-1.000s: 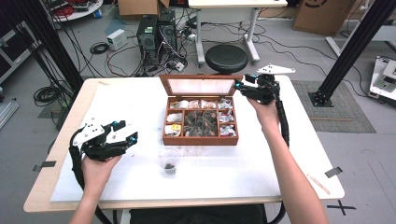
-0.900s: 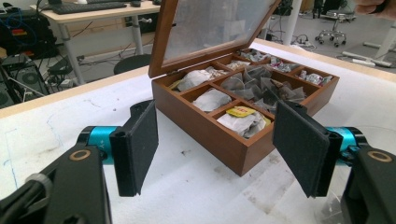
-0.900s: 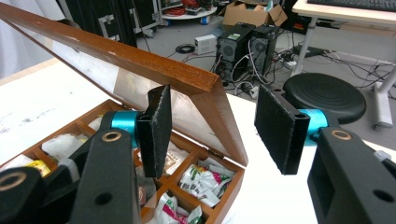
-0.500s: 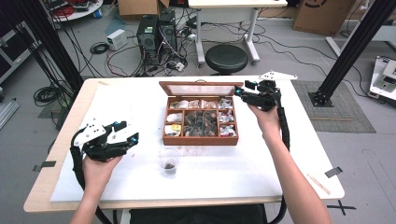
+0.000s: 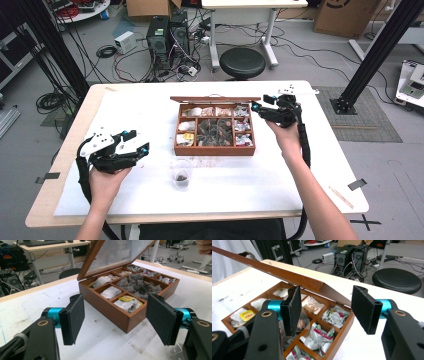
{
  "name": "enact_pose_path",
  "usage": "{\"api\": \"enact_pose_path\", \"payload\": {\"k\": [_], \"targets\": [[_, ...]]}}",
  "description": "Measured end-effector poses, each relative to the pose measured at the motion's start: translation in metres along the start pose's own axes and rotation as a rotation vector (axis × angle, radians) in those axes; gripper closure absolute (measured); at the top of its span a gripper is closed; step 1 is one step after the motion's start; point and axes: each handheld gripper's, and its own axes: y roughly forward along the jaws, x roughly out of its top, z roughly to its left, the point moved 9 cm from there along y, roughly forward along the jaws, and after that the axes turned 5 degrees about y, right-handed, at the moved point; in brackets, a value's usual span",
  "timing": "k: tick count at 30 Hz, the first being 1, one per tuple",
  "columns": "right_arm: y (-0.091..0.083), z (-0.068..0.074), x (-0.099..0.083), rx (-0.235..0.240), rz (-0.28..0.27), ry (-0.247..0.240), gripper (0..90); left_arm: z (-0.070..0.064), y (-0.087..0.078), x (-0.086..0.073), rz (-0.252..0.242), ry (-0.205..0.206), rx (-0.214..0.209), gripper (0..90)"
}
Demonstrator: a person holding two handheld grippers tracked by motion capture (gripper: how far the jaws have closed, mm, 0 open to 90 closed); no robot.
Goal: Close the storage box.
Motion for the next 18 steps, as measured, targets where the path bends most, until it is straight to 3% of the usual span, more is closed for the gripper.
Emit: {"api": "enact_pose_path", "payload": {"k": [9, 13, 18], "targets": [[-0.003, 0.003, -0.017, 0.006, 0.019, 0.0, 44.7, -0.001, 0.0, 0.0, 0.001, 0.001, -0.001, 31.5], [-0.001, 0.003, -0.027, 0.011, 0.044, 0.028, 45.4, -0.001, 0.001, 0.0, 0.001, 0.0, -0.004, 31.5], [0.001, 0.004, -0.035, 0.054, 0.06, 0.082, 48.5, -0.002, 0.001, 0.0, 0.002, 0.001, -0.005, 31.5]]}}
